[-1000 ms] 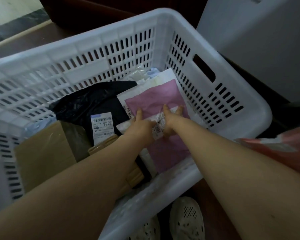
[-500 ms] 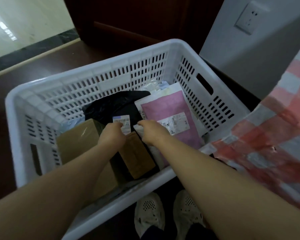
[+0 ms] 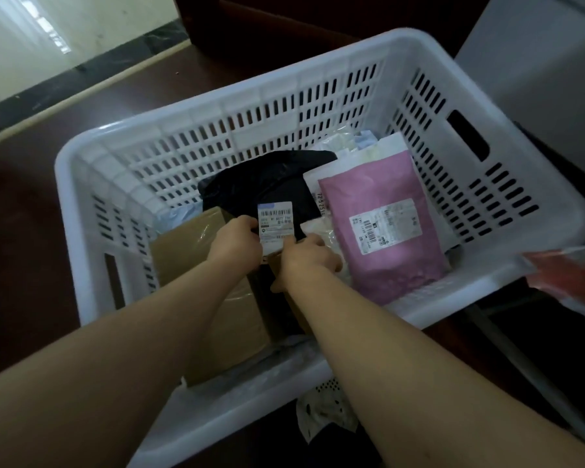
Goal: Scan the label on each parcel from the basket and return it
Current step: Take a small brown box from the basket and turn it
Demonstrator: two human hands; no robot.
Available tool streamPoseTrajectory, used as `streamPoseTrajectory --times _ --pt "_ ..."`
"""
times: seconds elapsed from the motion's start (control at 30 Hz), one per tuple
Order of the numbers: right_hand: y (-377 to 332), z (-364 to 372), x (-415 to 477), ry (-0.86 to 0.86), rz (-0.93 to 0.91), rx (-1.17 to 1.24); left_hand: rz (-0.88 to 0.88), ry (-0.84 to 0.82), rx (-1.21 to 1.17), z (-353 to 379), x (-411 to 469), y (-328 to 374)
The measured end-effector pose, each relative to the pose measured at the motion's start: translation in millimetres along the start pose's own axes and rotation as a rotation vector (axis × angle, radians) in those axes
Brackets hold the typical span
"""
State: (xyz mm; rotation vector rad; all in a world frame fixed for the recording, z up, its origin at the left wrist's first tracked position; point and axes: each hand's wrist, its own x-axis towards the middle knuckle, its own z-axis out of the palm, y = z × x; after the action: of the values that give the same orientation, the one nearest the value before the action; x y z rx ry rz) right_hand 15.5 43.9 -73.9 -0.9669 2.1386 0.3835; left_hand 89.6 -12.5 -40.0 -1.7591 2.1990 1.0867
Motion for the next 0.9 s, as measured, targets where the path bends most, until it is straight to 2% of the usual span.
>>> streamPoseTrajectory --times 0.1,0.2,0.37,0.5,0.6,0.73,0.9 --pt "6 0 -3 0.031 0.022 0.024 -0.007 -0.017 -0.031 0 3 -1" --pt "18 -13 -14 0.101 0.014 0.169 -0.054 -0.027 -0.145 -6 7 -3" --pt "42 -57 -42 0.126 -0.05 0.681 -0.158 -0.02 -0.448 -34 -7 8" --pt "51 -87 -77 0.141 -0.116 1.014 -0.15 0.02 -0.553 -65 -29 25" --pt "55 -108 -111 0.182 -0.171 1.138 -0.155 0.053 -0.675 -90 -58 38" --pt "64 -135 -164 0.206 -0.261 1.282 -0.128 0.009 -0.853 -121 -103 53" --pt "81 -157 -227 0.221 -0.362 1.367 -0.019 -0.043 -0.948 -154 -157 70"
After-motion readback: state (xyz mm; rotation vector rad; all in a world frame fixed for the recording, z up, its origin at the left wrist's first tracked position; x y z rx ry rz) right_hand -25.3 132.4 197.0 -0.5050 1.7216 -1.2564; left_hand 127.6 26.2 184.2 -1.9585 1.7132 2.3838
